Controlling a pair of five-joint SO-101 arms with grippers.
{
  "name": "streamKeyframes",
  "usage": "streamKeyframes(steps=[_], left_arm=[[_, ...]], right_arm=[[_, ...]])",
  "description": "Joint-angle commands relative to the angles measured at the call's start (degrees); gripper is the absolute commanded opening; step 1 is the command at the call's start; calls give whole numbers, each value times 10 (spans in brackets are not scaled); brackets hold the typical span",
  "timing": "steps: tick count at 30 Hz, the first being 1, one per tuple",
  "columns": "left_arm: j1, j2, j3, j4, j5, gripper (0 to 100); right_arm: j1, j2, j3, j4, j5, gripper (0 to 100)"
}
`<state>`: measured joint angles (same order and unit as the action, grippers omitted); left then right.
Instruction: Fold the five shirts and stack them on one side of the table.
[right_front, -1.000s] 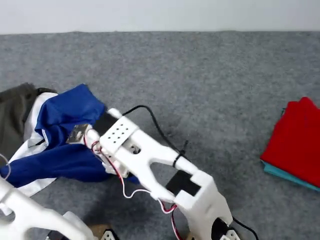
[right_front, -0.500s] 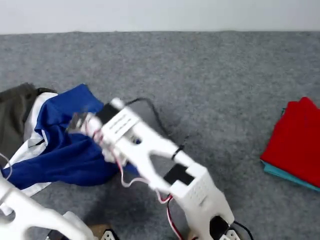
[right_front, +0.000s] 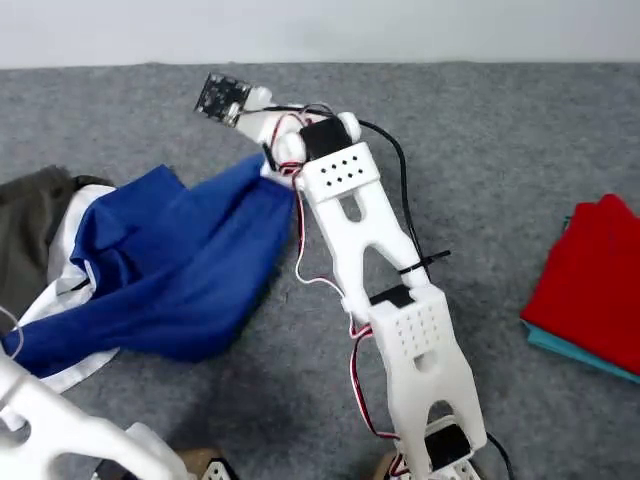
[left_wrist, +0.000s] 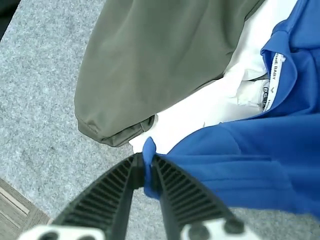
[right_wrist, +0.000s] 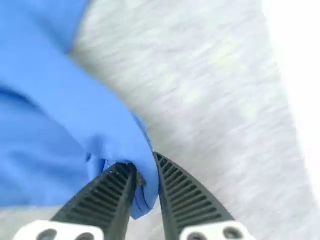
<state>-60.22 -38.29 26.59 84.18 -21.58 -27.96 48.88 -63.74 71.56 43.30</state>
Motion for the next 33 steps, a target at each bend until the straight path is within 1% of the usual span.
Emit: streamKeyframes(steps=[1,4,7,10,15,17,20,23,26,29,31,33], left_arm=[[2,-13,-1,-12,-2,13],[2,-13,-1,-11,-3,13],[2,-13,-1,-11,-3,13],[2,-13,-1,-11,-3,13],[-2,-13,-3,-12,-3,13],[-3,-13,-3,-12,-3,13],[-3,-13,-4,-12,-3,13],[-4,-13,-5,-12,0,13],[-1,-14,-10,-9,8,13],[5,-14,-64,13,47,13],[40,-13,-120,28,61,13],[95,-13,-180,50,70,13]], right_arm=[[17,22,-71,-104,9,12],[19,52,-113,-145,10,12],[11,72,-148,-150,10,12],[-7,87,-151,-148,10,15],[-37,91,-156,-148,7,117],[-44,91,-156,-133,7,118],[-46,76,-161,-92,7,119],[-47,47,-173,-12,-1,121],[-49,19,-187,76,-40,121],[-41,-2,-190,140,-72,121],[-31,-16,-190,175,-88,120],[-26,-32,-190,211,-102,119]])
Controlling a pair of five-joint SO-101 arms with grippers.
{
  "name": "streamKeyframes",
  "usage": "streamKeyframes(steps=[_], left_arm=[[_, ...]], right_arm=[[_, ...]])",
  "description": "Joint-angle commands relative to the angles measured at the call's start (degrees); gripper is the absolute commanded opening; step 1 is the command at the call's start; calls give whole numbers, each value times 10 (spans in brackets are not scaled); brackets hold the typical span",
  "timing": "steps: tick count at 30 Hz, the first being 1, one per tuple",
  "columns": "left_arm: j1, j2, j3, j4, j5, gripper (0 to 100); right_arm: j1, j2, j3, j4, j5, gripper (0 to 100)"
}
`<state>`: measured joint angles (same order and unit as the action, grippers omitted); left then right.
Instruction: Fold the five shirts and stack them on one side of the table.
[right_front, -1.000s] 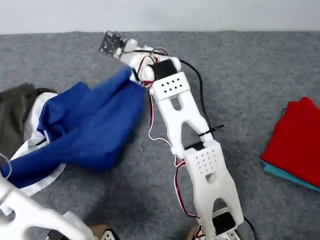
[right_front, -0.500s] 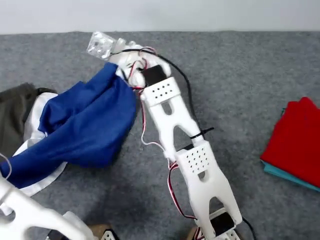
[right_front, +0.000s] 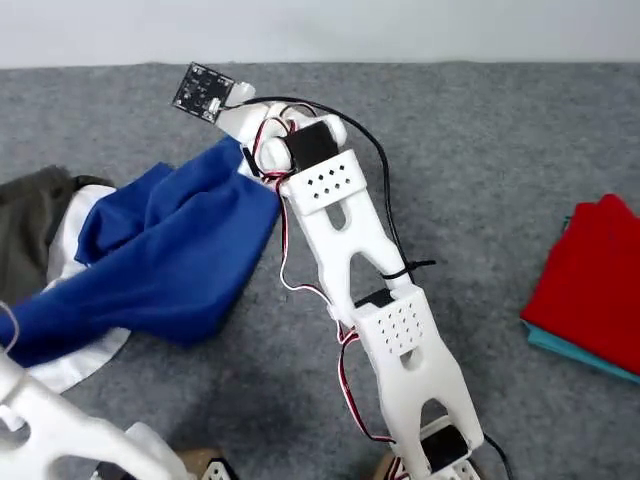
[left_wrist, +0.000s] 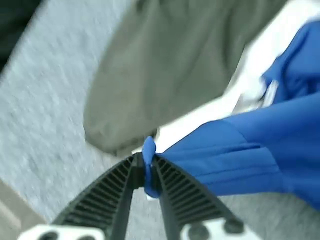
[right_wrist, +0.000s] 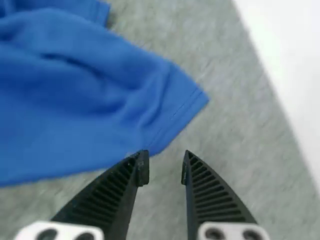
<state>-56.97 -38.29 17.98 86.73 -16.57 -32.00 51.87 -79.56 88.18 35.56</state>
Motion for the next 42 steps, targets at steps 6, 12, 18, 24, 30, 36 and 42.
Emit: streamKeyframes(steps=[6,12,18,24,30,36,42], left_arm=[[273,-8,-253,32,36,13],[454,-8,-295,-87,34,13],[627,-8,-295,-239,-33,13],[734,53,-335,-272,-74,13],[696,136,-433,-206,-74,13],[578,150,-424,-63,-74,13],[469,153,-335,41,-77,14]], right_arm=[[47,-119,-24,150,-76,119],[131,-197,34,148,-109,119],[215,-327,220,148,-111,118],[266,-473,476,145,-109,118],[263,-559,604,142,-109,118],[211,-566,636,143,-112,118],[114,-548,682,116,-113,122]])
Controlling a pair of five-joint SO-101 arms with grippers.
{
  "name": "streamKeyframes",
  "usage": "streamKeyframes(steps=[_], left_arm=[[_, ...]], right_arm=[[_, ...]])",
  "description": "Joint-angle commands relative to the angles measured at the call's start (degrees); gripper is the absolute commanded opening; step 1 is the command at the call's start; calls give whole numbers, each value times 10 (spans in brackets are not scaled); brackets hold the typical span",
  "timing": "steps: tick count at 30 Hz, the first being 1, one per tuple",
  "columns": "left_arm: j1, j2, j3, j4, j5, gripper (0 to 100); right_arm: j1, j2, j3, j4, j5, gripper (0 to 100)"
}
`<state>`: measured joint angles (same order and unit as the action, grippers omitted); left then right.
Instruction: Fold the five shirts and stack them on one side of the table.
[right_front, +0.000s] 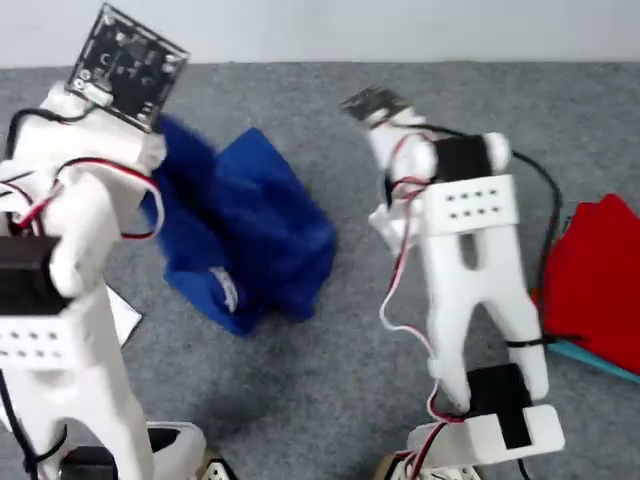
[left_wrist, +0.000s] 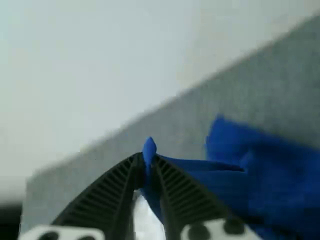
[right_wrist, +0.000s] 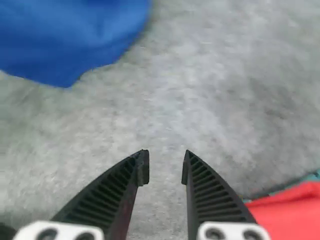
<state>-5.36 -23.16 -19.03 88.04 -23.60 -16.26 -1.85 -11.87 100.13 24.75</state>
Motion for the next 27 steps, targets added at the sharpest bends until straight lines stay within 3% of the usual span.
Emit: streamKeyframes(steps=[1,8,12,15,27], left_arm=[[-67,2,61,29,-7,14],[-181,-1,250,-62,-7,14],[-216,-1,321,-112,-7,14],[-229,-1,352,-134,-7,14],[-234,-1,367,-142,-7,14]], right_arm=[[-65,-2,9,-3,-6,122],[-230,78,11,13,-45,123],[-281,124,8,6,-45,140],[-300,159,7,-3,-47,196],[-306,262,7,-133,-81,200]])
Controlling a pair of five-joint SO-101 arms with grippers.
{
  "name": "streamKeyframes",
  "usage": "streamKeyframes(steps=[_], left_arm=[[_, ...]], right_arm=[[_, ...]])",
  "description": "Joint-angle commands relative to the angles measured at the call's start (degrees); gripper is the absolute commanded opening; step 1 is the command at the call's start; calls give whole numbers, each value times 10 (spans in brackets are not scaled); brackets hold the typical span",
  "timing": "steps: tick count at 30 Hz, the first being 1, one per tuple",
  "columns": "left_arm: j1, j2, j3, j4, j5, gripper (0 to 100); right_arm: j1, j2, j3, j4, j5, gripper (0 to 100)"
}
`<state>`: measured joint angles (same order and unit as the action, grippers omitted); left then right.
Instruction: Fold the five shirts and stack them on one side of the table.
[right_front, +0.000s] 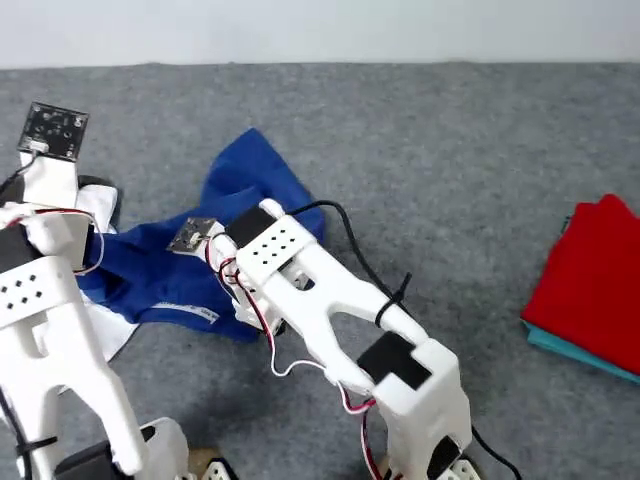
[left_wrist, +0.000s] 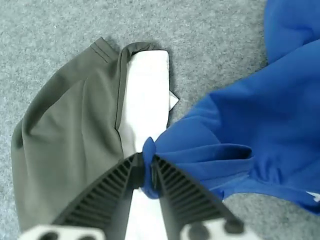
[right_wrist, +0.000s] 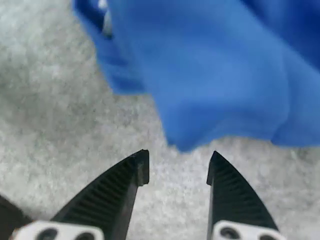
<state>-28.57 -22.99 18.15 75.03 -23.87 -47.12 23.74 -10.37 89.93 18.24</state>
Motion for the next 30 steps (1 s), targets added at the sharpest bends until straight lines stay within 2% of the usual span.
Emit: streamKeyframes(steps=[1,6,12,14,19,23,28,30], left_arm=[[-2,-3,-5,-11,-4,14],[-2,-3,-4,-8,-3,14],[-2,-3,3,-9,-2,14],[0,-3,10,-8,-1,14],[1,-4,16,-7,-1,14],[12,-18,0,-6,0,14],[91,-112,-28,-3,-2,14],[120,-151,-31,-41,-3,14]], right_arm=[[2,14,-8,-40,-20,199],[14,62,-8,-81,-22,192],[68,87,-8,-88,-27,28],[95,81,-8,-87,-19,10],[142,17,-8,-61,43,11],[165,-68,-8,-28,126,10],[200,-211,-14,-26,221,10],[220,-266,-43,-27,244,10]])
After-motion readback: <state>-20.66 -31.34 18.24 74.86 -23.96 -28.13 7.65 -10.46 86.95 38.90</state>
